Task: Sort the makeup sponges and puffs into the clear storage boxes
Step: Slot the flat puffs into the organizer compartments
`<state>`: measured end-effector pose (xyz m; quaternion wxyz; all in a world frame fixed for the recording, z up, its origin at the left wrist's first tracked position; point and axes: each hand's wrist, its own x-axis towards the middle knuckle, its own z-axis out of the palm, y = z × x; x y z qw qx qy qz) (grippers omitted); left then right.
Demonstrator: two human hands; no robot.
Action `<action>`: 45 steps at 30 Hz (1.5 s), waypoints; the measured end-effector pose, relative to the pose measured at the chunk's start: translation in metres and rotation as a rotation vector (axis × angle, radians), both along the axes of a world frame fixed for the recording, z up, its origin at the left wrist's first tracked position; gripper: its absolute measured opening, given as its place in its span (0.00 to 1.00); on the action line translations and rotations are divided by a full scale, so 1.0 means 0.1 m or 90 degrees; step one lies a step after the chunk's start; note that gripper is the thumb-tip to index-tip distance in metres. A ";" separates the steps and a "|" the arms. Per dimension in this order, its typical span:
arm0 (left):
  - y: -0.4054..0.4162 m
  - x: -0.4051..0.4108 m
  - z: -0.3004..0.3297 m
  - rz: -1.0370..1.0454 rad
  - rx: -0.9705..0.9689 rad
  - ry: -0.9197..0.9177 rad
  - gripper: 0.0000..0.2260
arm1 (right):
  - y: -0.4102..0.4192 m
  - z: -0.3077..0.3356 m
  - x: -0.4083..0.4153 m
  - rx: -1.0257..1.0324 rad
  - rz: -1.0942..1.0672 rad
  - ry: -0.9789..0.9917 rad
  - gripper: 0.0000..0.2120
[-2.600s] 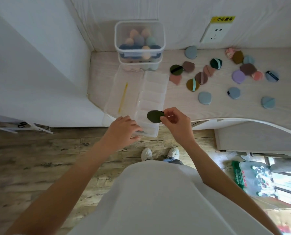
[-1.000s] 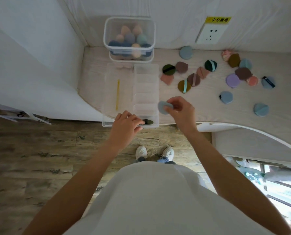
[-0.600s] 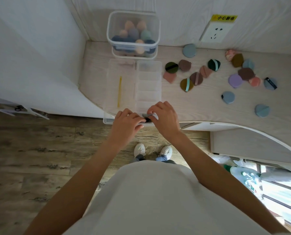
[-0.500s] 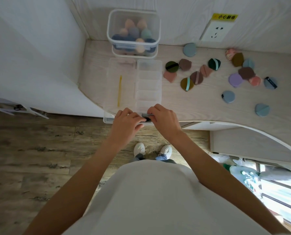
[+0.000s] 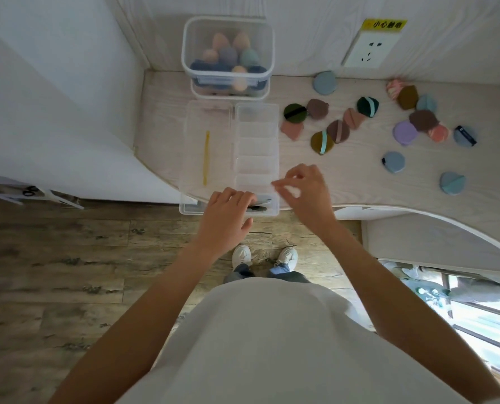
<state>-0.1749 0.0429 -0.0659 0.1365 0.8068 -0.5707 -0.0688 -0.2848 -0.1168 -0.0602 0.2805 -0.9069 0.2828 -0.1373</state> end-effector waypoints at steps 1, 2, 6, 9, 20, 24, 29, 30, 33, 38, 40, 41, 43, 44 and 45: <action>-0.01 0.00 0.00 -0.003 0.009 -0.004 0.16 | -0.14 0.02 -0.02 0.027 -0.052 -0.015 0.06; -0.02 0.00 0.00 -0.003 0.020 -0.008 0.15 | -0.31 0.02 -0.04 0.038 -0.103 -0.024 0.07; -0.06 -0.01 0.00 0.019 0.035 -0.010 0.14 | -0.95 -0.23 0.08 0.051 -0.167 0.112 0.16; -0.08 -0.05 0.01 0.040 0.033 -0.019 0.13 | -1.16 -0.41 0.16 -0.029 -0.066 0.286 0.23; -0.08 -0.13 0.01 0.091 0.032 -0.051 0.15 | -0.96 -0.14 0.03 -0.010 -0.023 0.065 0.10; -0.05 -0.11 -0.02 0.088 0.018 -0.058 0.14 | -0.36 0.30 -0.04 0.272 0.019 -0.101 0.20; -0.03 -0.09 -0.04 0.068 0.016 -0.076 0.15 | 0.10 0.15 0.00 0.232 0.089 -0.068 0.09; -0.03 -0.09 -0.03 0.066 0.016 -0.076 0.15 | 0.13 0.09 0.01 0.207 0.094 -0.052 0.08; -0.03 -0.08 -0.03 0.065 0.024 -0.079 0.14 | 0.19 -0.01 0.08 0.063 0.118 -0.014 0.07; -0.01 -0.11 -0.05 0.085 0.012 -0.074 0.12 | 0.26 -0.07 0.16 -0.116 0.173 0.018 0.09; -0.01 -0.11 -0.06 0.082 0.018 -0.076 0.11 | 0.28 -0.10 0.17 -0.119 0.191 0.051 0.10; -0.01 -0.10 -0.06 0.080 0.021 -0.074 0.11 | 0.28 -0.09 0.18 -0.119 0.206 0.071 0.11; -0.01 -0.09 -0.05 0.079 0.024 -0.068 0.12 | 0.24 -0.07 0.16 -0.119 0.238 0.106 0.11; 0.00 -0.08 -0.05 0.078 0.026 -0.065 0.13 | 0.22 -0.06 0.15 -0.115 0.249 0.120 0.11; 0.00 -0.07 -0.05 0.077 0.027 -0.064 0.14 | 0.20 -0.04 0.14 -0.110 0.255 0.138 0.10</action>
